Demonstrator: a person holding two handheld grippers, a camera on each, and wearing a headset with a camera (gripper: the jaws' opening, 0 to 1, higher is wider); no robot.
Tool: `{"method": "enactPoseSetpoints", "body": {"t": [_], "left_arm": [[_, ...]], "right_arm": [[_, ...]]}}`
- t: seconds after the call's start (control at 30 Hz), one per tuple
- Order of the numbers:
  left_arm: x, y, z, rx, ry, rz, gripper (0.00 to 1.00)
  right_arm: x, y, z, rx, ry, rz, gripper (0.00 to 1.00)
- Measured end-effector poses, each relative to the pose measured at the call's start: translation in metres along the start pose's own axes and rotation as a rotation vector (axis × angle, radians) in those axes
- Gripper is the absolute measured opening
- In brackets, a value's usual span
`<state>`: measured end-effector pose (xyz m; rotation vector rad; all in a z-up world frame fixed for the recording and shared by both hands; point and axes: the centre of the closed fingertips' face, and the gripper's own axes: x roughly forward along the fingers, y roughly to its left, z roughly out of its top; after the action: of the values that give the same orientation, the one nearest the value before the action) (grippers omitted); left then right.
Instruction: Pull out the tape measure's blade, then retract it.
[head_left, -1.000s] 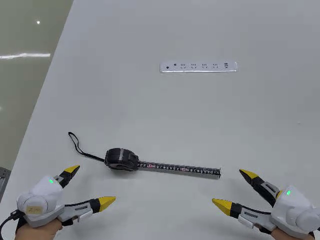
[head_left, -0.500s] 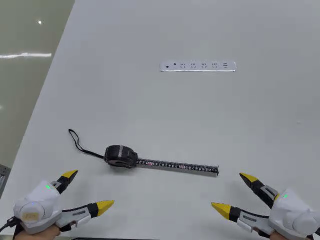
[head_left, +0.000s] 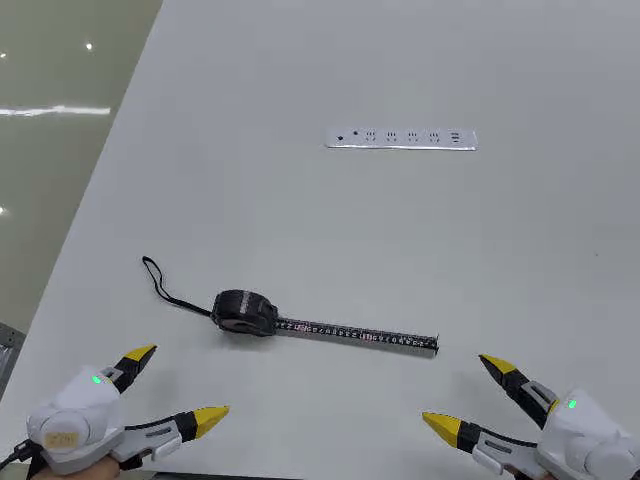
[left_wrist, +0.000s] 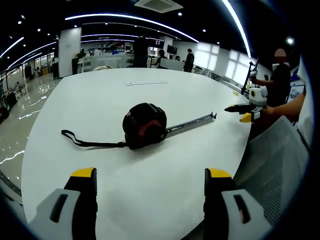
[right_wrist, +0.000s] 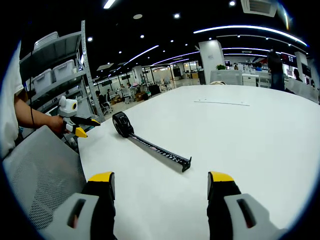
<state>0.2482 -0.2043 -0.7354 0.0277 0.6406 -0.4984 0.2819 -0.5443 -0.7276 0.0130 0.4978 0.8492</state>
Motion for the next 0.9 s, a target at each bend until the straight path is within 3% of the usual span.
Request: {"method": "enactPoseSetpoints", "body": {"t": [0.5,0.9], "left_arm": [[-0.0048,0.0002,-0.0006,-0.002,0.002,0.007,0.87],[-0.003,0.0016,-0.004,-0.038,-0.005,0.004,0.87]], "right_arm": [[-0.0006,0.0032,-0.002,0.018,-0.01,-0.012,0.77],[0.0024,0.0016,-0.0034,0.017,-0.005,-0.019,0.77]]}}
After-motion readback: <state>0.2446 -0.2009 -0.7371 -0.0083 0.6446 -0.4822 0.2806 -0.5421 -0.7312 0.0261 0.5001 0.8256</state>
